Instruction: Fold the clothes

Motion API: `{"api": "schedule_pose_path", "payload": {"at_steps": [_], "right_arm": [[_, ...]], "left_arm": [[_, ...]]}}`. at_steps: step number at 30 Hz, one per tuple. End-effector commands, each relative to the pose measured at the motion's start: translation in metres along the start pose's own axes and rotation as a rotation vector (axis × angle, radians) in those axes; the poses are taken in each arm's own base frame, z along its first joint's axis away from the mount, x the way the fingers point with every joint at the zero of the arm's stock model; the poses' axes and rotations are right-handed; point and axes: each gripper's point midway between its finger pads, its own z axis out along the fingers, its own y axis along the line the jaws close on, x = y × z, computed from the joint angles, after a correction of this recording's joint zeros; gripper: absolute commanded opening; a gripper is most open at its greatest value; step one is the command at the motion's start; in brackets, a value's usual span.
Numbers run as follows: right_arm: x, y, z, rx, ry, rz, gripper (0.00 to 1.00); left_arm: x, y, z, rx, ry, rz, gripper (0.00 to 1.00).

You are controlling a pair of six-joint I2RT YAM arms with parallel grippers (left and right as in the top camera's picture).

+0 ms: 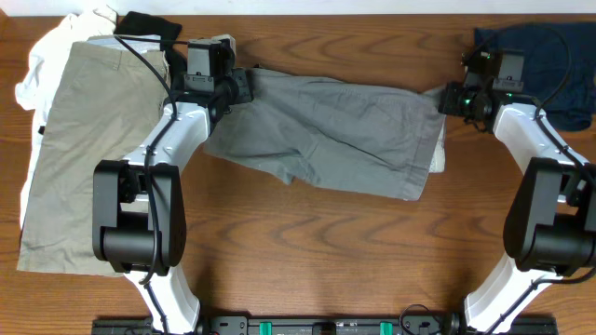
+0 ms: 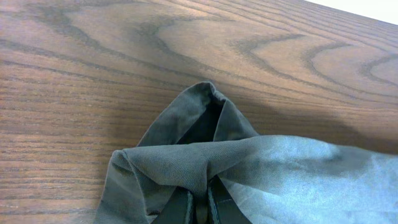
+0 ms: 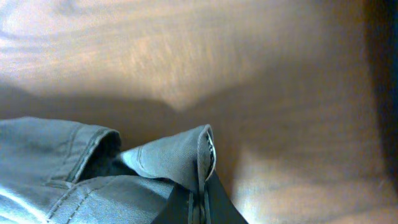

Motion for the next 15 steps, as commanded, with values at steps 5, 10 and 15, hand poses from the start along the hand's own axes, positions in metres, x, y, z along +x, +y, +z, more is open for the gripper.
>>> {"api": "schedule_pose_path", "payload": {"at_steps": [5, 10, 15], "right_arm": [[-0.053, 0.008, -0.032, -0.013, -0.182, -0.073, 0.26], [-0.062, 0.009, -0.033, -0.019, -0.22, -0.084, 0.99], [-0.055, 0.026, -0.043, -0.098, -0.185, -0.085, 0.99]], "left_arm": [[-0.01, 0.003, -0.001, -0.014, -0.031, 0.017, 0.6], [-0.017, 0.014, -0.009, -0.072, -0.053, 0.014, 0.98], [-0.029, 0.012, -0.039, -0.077, -0.064, 0.032, 0.98]]}}
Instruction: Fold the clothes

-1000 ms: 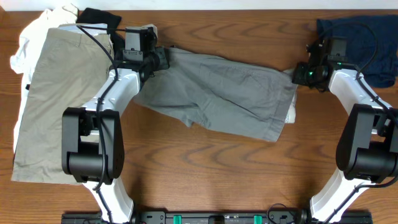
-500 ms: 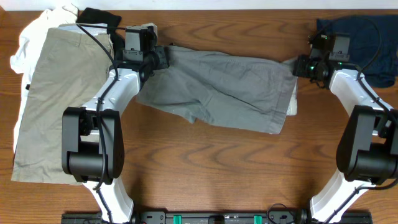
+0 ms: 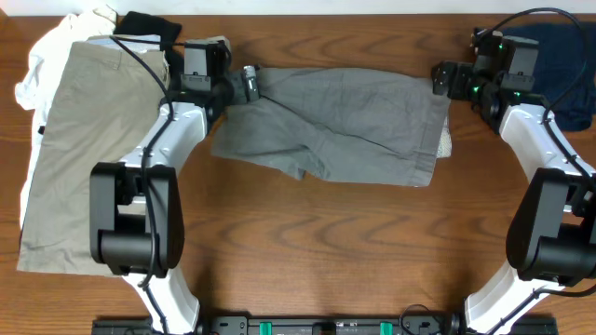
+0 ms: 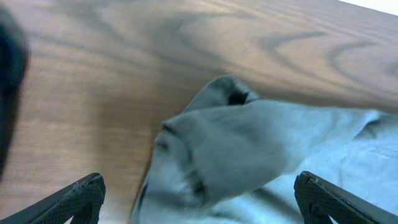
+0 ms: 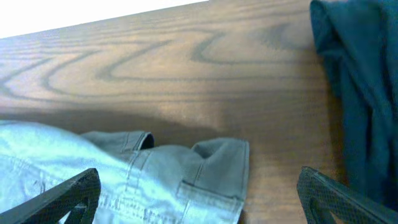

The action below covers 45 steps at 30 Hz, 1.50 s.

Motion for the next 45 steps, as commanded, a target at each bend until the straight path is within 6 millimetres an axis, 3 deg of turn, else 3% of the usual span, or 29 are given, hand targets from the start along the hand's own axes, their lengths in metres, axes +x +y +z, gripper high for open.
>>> {"api": "schedule_pose_path", "payload": {"at_steps": [1, 4, 7, 13, 22, 29, 32, 38, 45], "right_arm": [[-0.013, 0.021, -0.021, -0.094, -0.014, -0.016, 0.99], [0.007, 0.032, -0.022, -0.129, 0.07, 0.002, 0.99], [0.034, 0.037, -0.022, -0.116, 0.175, 0.021, 0.99], [0.079, 0.013, -0.032, 0.046, 0.356, 0.145, 0.99], [0.108, 0.009, -0.037, 0.052, 0.44, 0.138, 0.99], [0.14, -0.008, -0.029, 0.073, 0.45, 0.162, 0.99], [0.145, -0.009, -0.022, 0.048, 0.415, 0.164, 0.99], [0.148, -0.005, -0.013, 0.004, 0.359, 0.153, 0.98], [0.159, 0.008, -0.007, -0.046, 0.338, 0.221, 0.91]], "left_arm": [[-0.03, -0.004, -0.039, -0.009, -0.077, 0.049, 0.98], [-0.022, -0.017, -0.051, 0.023, -0.04, 0.098, 0.98], [-0.001, -0.029, -0.048, 0.04, 0.032, 0.177, 0.98], [0.043, -0.039, -0.033, 0.047, 0.178, 0.302, 1.0], [0.078, -0.007, -0.01, -0.051, 0.308, 0.264, 0.93], [0.089, 0.015, 0.001, -0.086, 0.352, 0.194, 0.78], [0.097, 0.02, 0.007, -0.092, 0.376, 0.189, 0.66], [0.111, 0.025, 0.016, -0.099, 0.413, 0.185, 0.52], [0.12, 0.038, 0.023, -0.153, 0.435, 0.13, 0.47]]}}
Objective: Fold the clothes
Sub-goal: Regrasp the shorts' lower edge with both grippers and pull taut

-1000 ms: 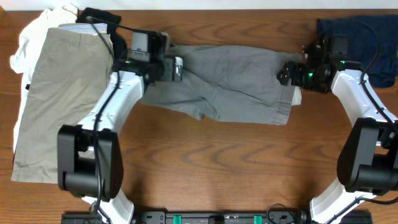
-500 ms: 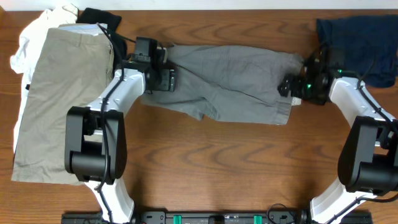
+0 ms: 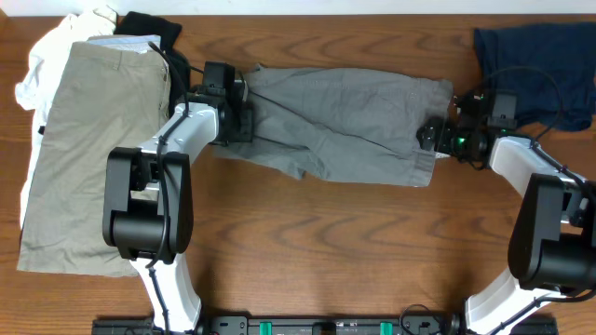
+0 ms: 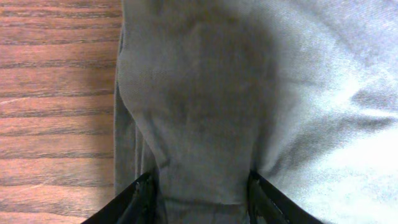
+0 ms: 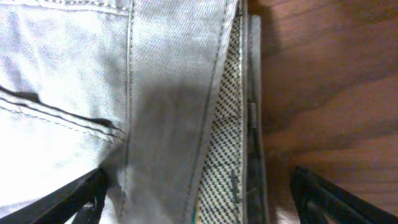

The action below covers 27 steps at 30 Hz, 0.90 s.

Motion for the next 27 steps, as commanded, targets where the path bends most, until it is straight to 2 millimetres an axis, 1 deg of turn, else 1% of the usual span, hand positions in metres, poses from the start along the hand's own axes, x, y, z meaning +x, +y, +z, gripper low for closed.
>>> {"api": "schedule_pose_path", "payload": {"at_steps": [1, 2, 5, 9, 13, 15, 17, 18, 19, 20, 23, 27], "right_arm": [[0.021, 0.014, 0.006, -0.062, 0.042, 0.06, 0.91], [0.023, 0.017, 0.007, -0.072, 0.043, 0.066, 0.91], [0.03, 0.026, 0.011, -0.093, 0.05, 0.1, 0.86], [0.036, 0.046, 0.015, -0.151, 0.053, 0.107, 0.8], [0.038, 0.06, 0.019, -0.164, 0.049, 0.083, 0.7], [0.038, 0.06, 0.02, -0.152, 0.045, 0.091, 0.57], [0.037, 0.058, 0.019, -0.149, 0.043, 0.105, 0.28], [0.035, 0.056, 0.019, -0.149, 0.038, 0.108, 0.14], [0.033, 0.054, 0.018, -0.148, 0.03, 0.112, 0.04], [0.031, 0.052, 0.018, -0.145, 0.025, 0.117, 0.01], [0.026, 0.041, 0.012, -0.137, 0.021, 0.131, 0.01], [0.015, 0.025, -0.007, -0.139, 0.019, 0.132, 0.01]], "left_arm": [[0.01, 0.014, 0.015, -0.045, 0.042, -0.064, 0.47], [0.011, 0.015, 0.017, -0.047, 0.046, -0.077, 0.47], [0.012, 0.02, 0.017, -0.05, 0.05, -0.096, 0.47], [0.012, 0.022, 0.017, -0.052, 0.053, -0.102, 0.47], [0.012, 0.022, 0.017, -0.052, 0.053, -0.105, 0.47], [0.012, 0.022, 0.017, -0.052, 0.053, -0.105, 0.47], [0.013, 0.022, 0.017, -0.052, 0.057, -0.105, 0.46], [0.014, 0.022, 0.017, -0.053, 0.059, -0.106, 0.43], [0.014, 0.022, 0.017, -0.053, 0.06, -0.106, 0.4], [0.014, 0.022, 0.017, -0.053, 0.06, -0.109, 0.38], [0.015, 0.022, 0.016, -0.053, 0.062, -0.11, 0.32], [0.017, 0.02, 0.012, -0.041, 0.074, -0.133, 0.28]]}}
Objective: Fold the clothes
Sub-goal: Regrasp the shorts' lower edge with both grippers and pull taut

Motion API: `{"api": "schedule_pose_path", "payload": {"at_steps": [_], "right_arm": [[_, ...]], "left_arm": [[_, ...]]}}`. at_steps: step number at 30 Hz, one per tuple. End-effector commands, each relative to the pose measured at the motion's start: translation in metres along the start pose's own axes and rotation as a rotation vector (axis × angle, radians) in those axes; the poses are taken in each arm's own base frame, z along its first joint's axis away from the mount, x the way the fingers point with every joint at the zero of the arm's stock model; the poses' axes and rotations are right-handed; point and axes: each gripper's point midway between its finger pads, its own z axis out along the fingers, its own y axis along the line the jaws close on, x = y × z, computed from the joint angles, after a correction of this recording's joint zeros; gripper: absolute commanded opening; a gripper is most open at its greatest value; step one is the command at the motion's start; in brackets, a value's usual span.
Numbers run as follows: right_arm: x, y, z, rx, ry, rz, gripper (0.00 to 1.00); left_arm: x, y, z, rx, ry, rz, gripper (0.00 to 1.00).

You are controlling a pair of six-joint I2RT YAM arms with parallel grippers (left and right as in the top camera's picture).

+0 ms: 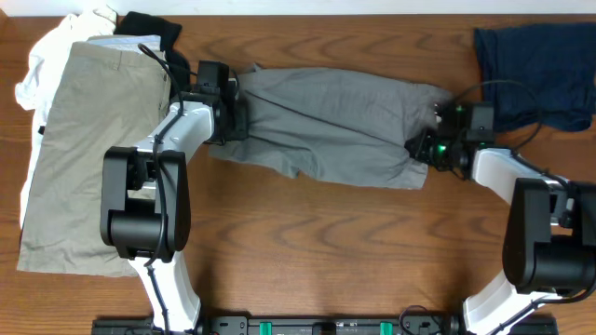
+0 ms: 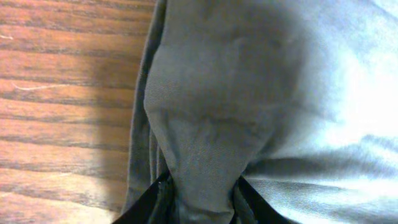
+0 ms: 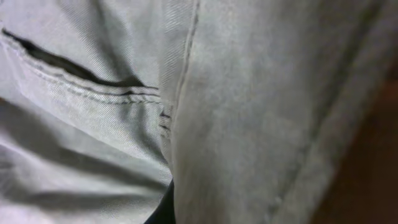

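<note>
The grey shorts (image 1: 335, 121) lie spread across the far middle of the table. My left gripper (image 1: 235, 116) is at their left end. In the left wrist view its fingers (image 2: 163, 199) are shut on a raised fold of the grey shorts (image 2: 249, 74). My right gripper (image 1: 421, 149) is at the shorts' near right corner. Grey cloth (image 3: 249, 93) with a pocket seam fills the right wrist view. One dark finger (image 3: 166, 210) shows there, pressed against a fold. The other finger is hidden under the cloth.
Beige trousers (image 1: 84, 140) lie on a white garment (image 1: 37, 65) at the left, with a black garment (image 1: 149, 26) behind them. A navy garment (image 1: 535, 51) lies at the far right. Bare wooden table (image 1: 307, 251) lies in front of the shorts.
The left jaws, then wider astride the fold, have narrowed onto it. The right gripper, then open at the waistband edge, sits further left on the shorts, with cloth filling its view.
First both grippers were shut on the shorts' two ends, holding them stretched and slanted. Then both stood open at the far edge with the shorts laid flat. Later both were open on the near part of each end, and now both grip cloth there.
</note>
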Motion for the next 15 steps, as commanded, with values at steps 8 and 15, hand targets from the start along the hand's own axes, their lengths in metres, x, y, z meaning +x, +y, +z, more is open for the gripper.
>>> {"api": "schedule_pose_path", "payload": {"at_steps": [8, 15], "right_arm": [[-0.049, -0.026, -0.091, 0.067, -0.053, -0.085, 0.01], [-0.072, -0.008, -0.137, 0.076, -0.03, -0.212, 0.01]], "left_arm": [[0.022, -0.009, -0.015, 0.064, 0.09, -0.04, 0.21], [0.04, -0.026, -0.034, 0.161, 0.167, -0.053, 0.18]]}}
